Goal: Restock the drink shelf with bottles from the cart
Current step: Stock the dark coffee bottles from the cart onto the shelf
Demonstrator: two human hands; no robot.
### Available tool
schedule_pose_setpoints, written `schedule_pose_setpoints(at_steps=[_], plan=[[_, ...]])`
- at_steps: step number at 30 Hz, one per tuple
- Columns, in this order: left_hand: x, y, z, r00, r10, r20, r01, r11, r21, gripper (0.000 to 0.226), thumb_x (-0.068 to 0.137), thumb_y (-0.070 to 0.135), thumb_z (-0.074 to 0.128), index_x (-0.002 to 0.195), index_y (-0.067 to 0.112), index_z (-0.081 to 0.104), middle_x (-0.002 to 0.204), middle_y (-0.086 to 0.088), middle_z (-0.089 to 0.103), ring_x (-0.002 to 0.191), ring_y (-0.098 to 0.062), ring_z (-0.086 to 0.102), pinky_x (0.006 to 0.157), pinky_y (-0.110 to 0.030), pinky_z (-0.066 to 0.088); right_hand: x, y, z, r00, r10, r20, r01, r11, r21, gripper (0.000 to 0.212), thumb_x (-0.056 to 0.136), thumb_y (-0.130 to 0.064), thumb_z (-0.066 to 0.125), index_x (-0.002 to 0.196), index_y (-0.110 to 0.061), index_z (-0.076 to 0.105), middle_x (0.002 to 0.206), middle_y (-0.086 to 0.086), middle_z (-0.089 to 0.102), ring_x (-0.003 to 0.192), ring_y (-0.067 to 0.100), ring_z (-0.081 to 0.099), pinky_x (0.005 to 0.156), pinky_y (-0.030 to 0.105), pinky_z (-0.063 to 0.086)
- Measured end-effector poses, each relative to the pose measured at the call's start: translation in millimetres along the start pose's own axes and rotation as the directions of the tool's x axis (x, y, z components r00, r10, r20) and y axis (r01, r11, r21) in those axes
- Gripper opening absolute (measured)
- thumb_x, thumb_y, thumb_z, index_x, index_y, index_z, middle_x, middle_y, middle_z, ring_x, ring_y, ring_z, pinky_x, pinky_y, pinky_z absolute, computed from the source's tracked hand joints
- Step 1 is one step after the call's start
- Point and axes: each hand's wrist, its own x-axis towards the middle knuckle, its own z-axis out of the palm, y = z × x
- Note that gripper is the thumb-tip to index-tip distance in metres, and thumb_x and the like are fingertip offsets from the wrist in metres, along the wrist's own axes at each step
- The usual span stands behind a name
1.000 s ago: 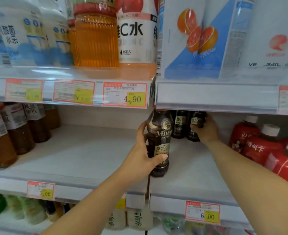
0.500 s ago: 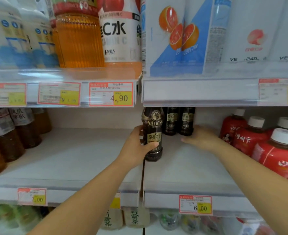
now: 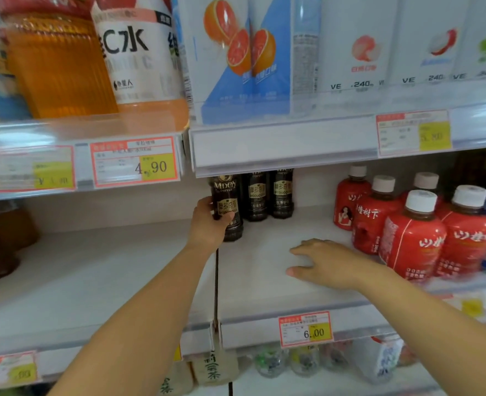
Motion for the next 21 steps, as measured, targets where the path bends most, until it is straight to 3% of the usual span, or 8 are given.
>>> schedule_pose_setpoints(at_steps=[8, 10, 13, 17, 19, 21], plan=[[6.3, 0.5, -3.9, 0.997, -0.026, 0.074, 0.027, 1.0, -0.012, 0.058, 0.086, 0.016, 0.066, 0.135, 0.008, 0.035, 0.134, -0.01, 0.05, 0.117, -0.026, 0.052, 0.097, -0.036, 0.043, -1.2, -0.9, 1.1, 1.0, 0.012, -0.011, -0.012, 0.999, 0.039, 0.065, 0.088, -0.058, 0.044, 0.144, -0.029, 0.029, 0.155, -0.002, 0.021, 0.142, 0.018, 0.021, 0.115, 0.032, 0.02], [-0.5, 4.9, -6.7, 0.996, -0.014, 0.084, 0.016, 1.0, -0.021, 0.062, 0.087, 0.015, 0.065, 0.139, 0.007, 0.032, 0.135, -0.01, 0.048, 0.121, -0.026, 0.05, 0.095, -0.03, 0.04, -4.3, -3.0, 1.0, 0.999, 0.025, -0.023, -0.024, 0.997, 0.073, 0.065, 0.088, -0.056, 0.048, 0.144, -0.027, 0.031, 0.154, -0.002, 0.025, 0.14, 0.017, 0.024, 0.114, 0.03, 0.021], [-25.0, 15.6, -19.2, 0.995, 0.052, 0.081, -0.053, 0.999, 0.004, 0.063, 0.089, 0.018, 0.062, 0.142, 0.009, 0.029, 0.14, -0.009, 0.041, 0.126, -0.023, 0.043, 0.092, -0.022, 0.034, -10.3, -20.0, 2.1, 0.981, 0.022, -0.193, -0.003, 0.995, 0.099, 0.059, 0.087, -0.049, 0.056, 0.139, -0.026, 0.04, 0.147, -0.001, 0.039, 0.132, 0.019, 0.038, 0.107, 0.032, 0.033], [-93.8, 2.7, -67.6, 0.95, 0.31, 0.03, -0.311, 0.945, 0.103, 0.041, 0.091, 0.024, 0.058, 0.13, 0.025, 0.047, 0.125, 0.009, 0.051, 0.109, -0.003, 0.051, 0.084, -0.015, 0.04, -23.6, -87.7, 19.7, 0.818, -0.159, -0.553, 0.276, 0.952, 0.135, 0.038, 0.086, -0.034, 0.061, 0.122, -0.023, 0.059, 0.122, -0.002, 0.062, 0.112, 0.018, 0.056, 0.095, 0.036, 0.044], [-138.3, -17.8, -103.6, 0.904, 0.428, -0.021, -0.414, 0.884, 0.217, 0.027, 0.092, 0.027, 0.054, 0.119, 0.029, 0.055, 0.111, 0.016, 0.058, 0.098, 0.006, 0.054, 0.08, -0.011, 0.042, -34.9, -133.4, 40.2, 0.73, -0.293, -0.617, 0.461, 0.878, 0.128, 0.028, 0.085, -0.029, 0.061, 0.112, -0.024, 0.064, 0.105, -0.008, 0.067, 0.099, 0.012, 0.06, 0.086, 0.034, 0.049], [-178.6, -48.8, -141.2, 0.894, 0.441, -0.079, -0.41, 0.877, 0.252, 0.023, 0.091, 0.029, 0.05, 0.111, 0.024, 0.06, 0.099, 0.015, 0.061, 0.092, 0.005, 0.056, 0.078, -0.009, 0.043, -43.5, -180.5, 67.9, 0.67, -0.432, -0.604, 0.597, 0.797, 0.092, 0.023, 0.084, -0.03, 0.056, 0.104, -0.024, 0.066, 0.095, -0.01, 0.068, 0.089, 0.011, 0.061, 0.078, 0.031, 0.05]])
